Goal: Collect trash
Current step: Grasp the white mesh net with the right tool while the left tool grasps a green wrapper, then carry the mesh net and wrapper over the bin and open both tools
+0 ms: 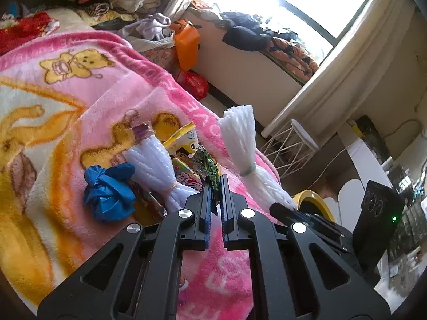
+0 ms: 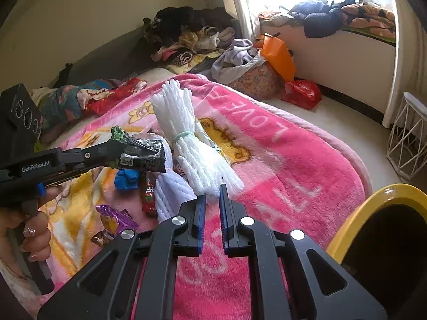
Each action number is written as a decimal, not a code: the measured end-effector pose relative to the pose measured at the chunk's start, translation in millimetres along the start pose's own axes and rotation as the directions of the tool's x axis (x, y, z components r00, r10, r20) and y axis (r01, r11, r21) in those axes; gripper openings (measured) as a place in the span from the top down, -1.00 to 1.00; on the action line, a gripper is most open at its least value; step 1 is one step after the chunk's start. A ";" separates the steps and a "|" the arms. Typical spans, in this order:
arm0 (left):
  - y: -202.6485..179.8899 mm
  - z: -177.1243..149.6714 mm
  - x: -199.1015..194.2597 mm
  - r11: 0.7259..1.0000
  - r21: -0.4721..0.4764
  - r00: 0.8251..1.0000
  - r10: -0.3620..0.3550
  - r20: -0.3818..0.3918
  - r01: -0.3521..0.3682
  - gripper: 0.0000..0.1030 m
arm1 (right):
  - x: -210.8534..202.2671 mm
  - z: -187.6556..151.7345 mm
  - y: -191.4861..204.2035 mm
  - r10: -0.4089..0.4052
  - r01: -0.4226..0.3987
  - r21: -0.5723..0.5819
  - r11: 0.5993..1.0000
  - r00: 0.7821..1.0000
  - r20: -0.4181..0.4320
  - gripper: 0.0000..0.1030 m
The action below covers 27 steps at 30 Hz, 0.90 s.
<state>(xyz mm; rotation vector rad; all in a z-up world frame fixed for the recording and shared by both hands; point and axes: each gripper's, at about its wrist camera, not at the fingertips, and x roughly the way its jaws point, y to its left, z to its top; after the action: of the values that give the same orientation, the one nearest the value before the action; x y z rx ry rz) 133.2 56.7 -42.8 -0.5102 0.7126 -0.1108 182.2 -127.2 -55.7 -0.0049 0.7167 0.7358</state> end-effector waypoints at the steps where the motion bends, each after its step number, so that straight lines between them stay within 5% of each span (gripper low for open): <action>1: -1.3 0.3 -1.0 1.000 0.001 1.000 -0.005 0.002 0.005 0.93 | -1.2 0.6 0.4 -0.002 0.002 0.001 1.000 1.000 0.002 0.81; 27: -70.1 -5.5 -11.4 0.986 0.138 0.995 -0.094 0.022 0.090 0.93 | -83.6 -22.2 -20.3 -0.152 0.147 0.050 0.988 0.980 0.129 0.81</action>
<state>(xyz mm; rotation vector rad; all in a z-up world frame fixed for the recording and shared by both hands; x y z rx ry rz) 126.2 -3.6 -5.6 -0.4118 0.6485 -0.2367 138.3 -199.1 -27.5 0.0265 0.5974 0.5719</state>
